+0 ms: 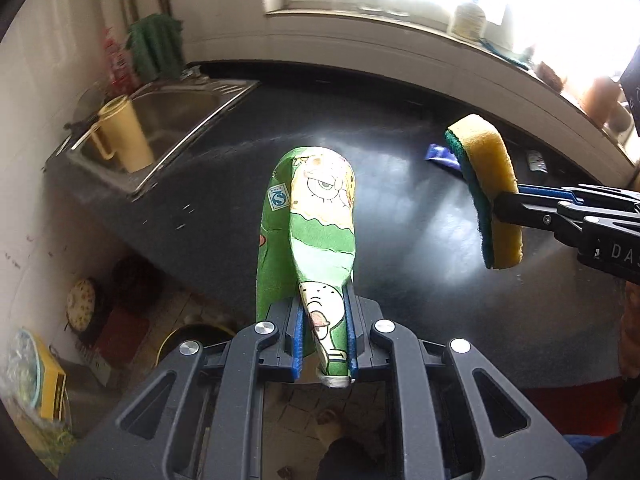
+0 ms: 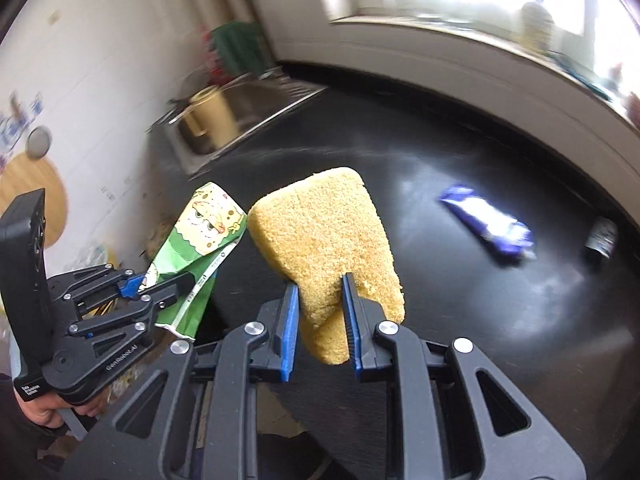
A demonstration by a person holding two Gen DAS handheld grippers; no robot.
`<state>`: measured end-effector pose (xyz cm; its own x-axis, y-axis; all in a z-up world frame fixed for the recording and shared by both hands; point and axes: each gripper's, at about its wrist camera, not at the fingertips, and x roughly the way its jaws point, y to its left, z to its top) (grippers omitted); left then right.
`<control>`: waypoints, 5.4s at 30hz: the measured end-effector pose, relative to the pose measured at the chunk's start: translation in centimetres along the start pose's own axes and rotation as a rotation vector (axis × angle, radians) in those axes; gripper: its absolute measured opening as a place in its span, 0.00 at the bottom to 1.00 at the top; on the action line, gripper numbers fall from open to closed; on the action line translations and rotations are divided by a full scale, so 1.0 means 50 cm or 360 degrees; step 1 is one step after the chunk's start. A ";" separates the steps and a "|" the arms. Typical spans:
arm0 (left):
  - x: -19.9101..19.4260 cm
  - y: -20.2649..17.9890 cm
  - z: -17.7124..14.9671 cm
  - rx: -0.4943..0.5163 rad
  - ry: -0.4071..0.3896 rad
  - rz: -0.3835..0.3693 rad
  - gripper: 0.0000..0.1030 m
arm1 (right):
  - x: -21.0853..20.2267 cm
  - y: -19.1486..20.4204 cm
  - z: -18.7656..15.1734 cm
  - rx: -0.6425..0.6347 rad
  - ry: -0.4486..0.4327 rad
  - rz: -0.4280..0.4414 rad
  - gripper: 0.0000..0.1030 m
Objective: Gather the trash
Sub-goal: 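Carry snack bag and sponge down to the bin and open both tools, then return both tools to the countertop, then grasp the blue toothpaste tube with left tool while right tool grasps the silver blister pack, then carry tube and blister pack down to the bin and open both tools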
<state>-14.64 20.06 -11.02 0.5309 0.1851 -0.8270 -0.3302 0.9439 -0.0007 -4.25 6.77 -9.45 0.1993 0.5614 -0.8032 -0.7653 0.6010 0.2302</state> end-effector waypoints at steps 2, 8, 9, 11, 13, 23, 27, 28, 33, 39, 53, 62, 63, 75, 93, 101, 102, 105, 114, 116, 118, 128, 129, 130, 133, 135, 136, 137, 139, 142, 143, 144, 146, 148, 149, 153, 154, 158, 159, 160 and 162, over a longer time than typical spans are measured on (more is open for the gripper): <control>-0.002 0.066 -0.041 -0.0078 0.0040 0.0098 0.15 | 0.051 0.070 0.005 -0.0091 0.0074 0.0105 0.21; 0.003 0.224 -0.159 -0.0359 0.0189 0.0247 0.15 | 0.188 0.239 -0.006 -0.0289 0.0314 0.0321 0.21; 0.006 0.247 -0.179 -0.0397 0.0209 0.0266 0.15 | 0.202 0.256 -0.011 -0.0307 0.0340 0.0341 0.21; 0.013 0.280 -0.209 -0.0450 0.0245 0.0289 0.15 | 0.245 0.298 -0.018 -0.0330 0.0413 0.0390 0.21; 0.031 0.317 -0.238 -0.0504 0.0287 0.0290 0.15 | 0.279 0.324 -0.018 -0.0325 0.0464 0.0414 0.21; 0.121 0.420 -0.293 -0.0691 0.0360 0.0252 0.15 | 0.419 0.396 -0.008 -0.0319 0.0640 0.0392 0.22; 0.136 0.439 -0.293 -0.0699 0.0354 0.0251 0.15 | 0.433 0.411 -0.009 -0.0343 0.0653 0.0371 0.22; 0.137 0.442 -0.293 -0.0698 0.0353 0.0249 0.15 | 0.437 0.414 -0.009 -0.0344 0.0654 0.0365 0.22; 0.149 0.448 -0.288 -0.0673 0.0364 0.0257 0.15 | 0.448 0.426 -0.001 -0.0353 0.0660 0.0362 0.24; 0.160 0.463 -0.293 -0.0677 0.0365 0.0303 0.60 | 0.459 0.435 0.007 -0.0351 0.0669 0.0344 0.61; 0.073 0.345 -0.200 -0.0487 0.0247 0.0313 0.89 | 0.222 0.240 0.063 -0.0217 0.0320 0.0088 0.74; 0.078 0.023 -0.007 -0.0040 0.0145 -0.0045 0.89 | -0.083 -0.130 0.031 0.0301 -0.0033 -0.0448 0.75; 0.083 -0.028 0.022 0.0025 0.0141 -0.0095 0.89 | -0.112 -0.169 0.018 0.0372 -0.0052 -0.0499 0.75; 0.127 -0.369 0.191 0.0256 0.0174 -0.0284 0.89 | -0.318 -0.494 -0.136 0.0898 -0.0190 -0.0751 0.75; 0.375 -0.511 0.332 -0.0190 0.0462 0.0063 0.89 | -0.222 -0.739 -0.097 0.0967 -0.0020 -0.0670 0.75; 0.452 -0.520 0.336 -0.0357 0.0518 0.0281 0.89 | -0.121 -0.849 -0.044 0.1029 0.0092 -0.0657 0.76; 0.458 -0.521 0.335 -0.0351 0.0523 0.0294 0.89 | -0.098 -0.862 -0.035 0.1031 0.0121 -0.0673 0.76; 0.476 -0.525 0.322 -0.0297 0.0562 0.0278 0.89 | -0.045 -0.886 -0.021 0.1059 0.0190 -0.0704 0.76; 0.447 -0.451 0.265 -0.0018 0.0509 0.0034 0.89 | 0.004 -0.900 -0.038 0.1075 0.0314 -0.0745 0.76; 0.444 -0.442 0.263 0.0032 0.0497 0.0023 0.84 | 0.012 -0.905 -0.032 0.1070 0.0322 -0.0758 0.76; 0.434 -0.436 0.266 0.0060 0.0439 0.0018 0.67 | 0.018 -0.901 -0.025 0.1048 0.0332 -0.0755 0.73; 0.395 -0.419 0.247 0.0049 0.0424 -0.0107 0.51 | 0.014 -0.848 -0.021 0.0974 0.0294 -0.0640 0.29; 0.391 -0.417 0.243 0.0051 0.0431 -0.0122 0.51 | 0.005 -0.833 -0.024 0.0956 0.0282 -0.0635 0.29; 0.386 -0.415 0.233 0.0051 0.0433 -0.0139 0.51 | -0.005 -0.818 -0.028 0.0948 0.0266 -0.0623 0.29; 0.358 -0.406 0.223 0.0088 0.0410 -0.0171 0.51 | -0.041 -0.776 -0.042 0.0909 0.0221 -0.0590 0.29; 0.335 -0.400 0.219 0.0128 0.0388 -0.0186 0.51 | -0.064 -0.741 -0.051 0.0877 0.0188 -0.0562 0.29; 0.319 -0.398 0.216 0.0154 0.0371 -0.0194 0.51 | -0.075 -0.725 -0.057 0.0857 0.0177 -0.0556 0.29; 0.309 -0.396 0.213 0.0168 0.0361 -0.0198 0.51 | -0.083 -0.708 -0.061 0.0836 0.0167 -0.0553 0.29; 0.284 -0.388 0.206 0.0201 0.0336 -0.0199 0.51 | -0.100 -0.666 -0.071 0.0798 0.0149 -0.0534 0.29; 0.256 -0.392 0.198 0.0221 0.0305 -0.0205 0.51 | -0.109 -0.609 -0.085 0.0748 0.0122 -0.0520 0.29; 0.243 -0.389 0.193 0.0227 0.0296 -0.0210 0.51 | -0.113 -0.590 -0.088 0.0740 0.0107 -0.0511 0.29; 0.236 -0.381 0.194 0.0233 0.0288 -0.0211 0.51 | -0.115 -0.581 -0.091 0.0736 0.0103 -0.0505 0.29; 0.222 -0.370 0.184 0.0253 0.0267 -0.0207 0.51 | -0.119 -0.565 -0.088 0.0727 0.0093 -0.0495 0.29; 0.219 -0.376 0.186 0.0263 0.0254 -0.0202 0.51 | -0.120 -0.537 -0.087 0.0711 0.0081 -0.0482 0.29; 0.219 -0.379 0.186 0.0267 0.0246 -0.0195 0.51 | -0.124 -0.540 -0.084 0.0701 0.0077 -0.0476 0.29; 0.210 -0.376 0.186 0.0244 0.0215 -0.0177 0.51 | -0.118 -0.485 -0.063 0.0627 0.0057 -0.0445 0.29; 0.205 -0.369 0.186 0.0230 0.0201 -0.0167 0.51 | -0.113 -0.465 -0.053 0.0598 0.0053 -0.0428 0.29; 0.175 -0.321 0.174 0.0189 0.0156 -0.0121 0.51 | -0.097 -0.387 -0.022 0.0477 0.0046 -0.0367 0.29; 0.162 -0.305 0.168 0.0177 0.0148 -0.0109 0.51 | -0.088 -0.363 -0.010 0.0440 0.0041 -0.0344 0.29; 0.151 -0.284 0.161 0.0158 0.0136 -0.0089 0.51 | -0.079 -0.337 0.001 0.0402 0.0040 -0.0316 0.29; 0.126 -0.238 0.144 0.0111 0.0121 -0.0046 0.51 | -0.062 -0.291 0.019 0.0338 0.0043 -0.0268 0.29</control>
<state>-1.77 11.98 -12.17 0.4779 0.1390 -0.8673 -0.2592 0.9657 0.0120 6.84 -3.19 -9.79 0.2942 0.4300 -0.8536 -0.5767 0.7921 0.2002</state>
